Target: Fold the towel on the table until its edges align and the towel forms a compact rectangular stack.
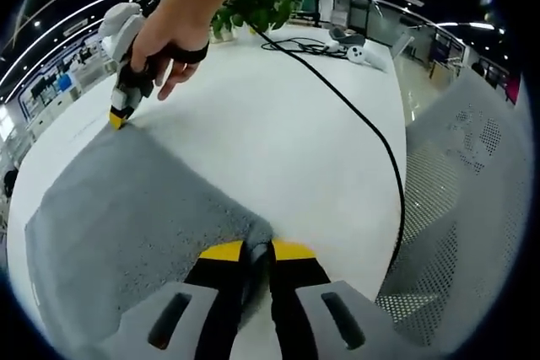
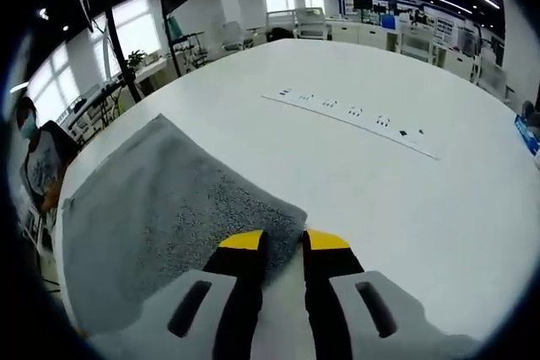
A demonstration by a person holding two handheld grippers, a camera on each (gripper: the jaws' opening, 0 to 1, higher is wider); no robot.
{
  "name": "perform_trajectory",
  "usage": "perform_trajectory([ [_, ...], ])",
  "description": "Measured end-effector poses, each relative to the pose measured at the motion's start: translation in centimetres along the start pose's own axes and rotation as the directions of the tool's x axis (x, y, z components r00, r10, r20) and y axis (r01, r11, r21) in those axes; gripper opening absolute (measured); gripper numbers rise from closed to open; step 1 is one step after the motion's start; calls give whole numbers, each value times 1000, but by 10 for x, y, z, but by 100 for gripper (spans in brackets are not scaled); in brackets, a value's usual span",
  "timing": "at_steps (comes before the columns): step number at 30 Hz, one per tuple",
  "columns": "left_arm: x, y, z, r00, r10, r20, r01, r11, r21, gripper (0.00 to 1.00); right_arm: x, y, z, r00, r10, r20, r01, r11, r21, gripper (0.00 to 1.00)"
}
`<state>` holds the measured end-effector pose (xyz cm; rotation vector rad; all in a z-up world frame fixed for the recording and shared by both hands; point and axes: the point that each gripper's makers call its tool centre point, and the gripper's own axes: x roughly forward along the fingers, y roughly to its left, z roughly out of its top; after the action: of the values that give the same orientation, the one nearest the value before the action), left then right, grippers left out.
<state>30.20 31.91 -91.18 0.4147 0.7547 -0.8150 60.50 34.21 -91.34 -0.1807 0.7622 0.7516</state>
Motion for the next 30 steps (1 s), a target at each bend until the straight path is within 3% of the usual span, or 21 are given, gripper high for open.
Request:
perform_trajectory([
  [12,1,1,1,1000,-6,-3,6,1000,11,8,0,2,-1,1000,20,-15,-20,1000,-7,4],
  [30,8,-9,9,999,-33,-2,33,999,31,7,-10,-5,-9,999,15,-37,-17,999,-31,1],
])
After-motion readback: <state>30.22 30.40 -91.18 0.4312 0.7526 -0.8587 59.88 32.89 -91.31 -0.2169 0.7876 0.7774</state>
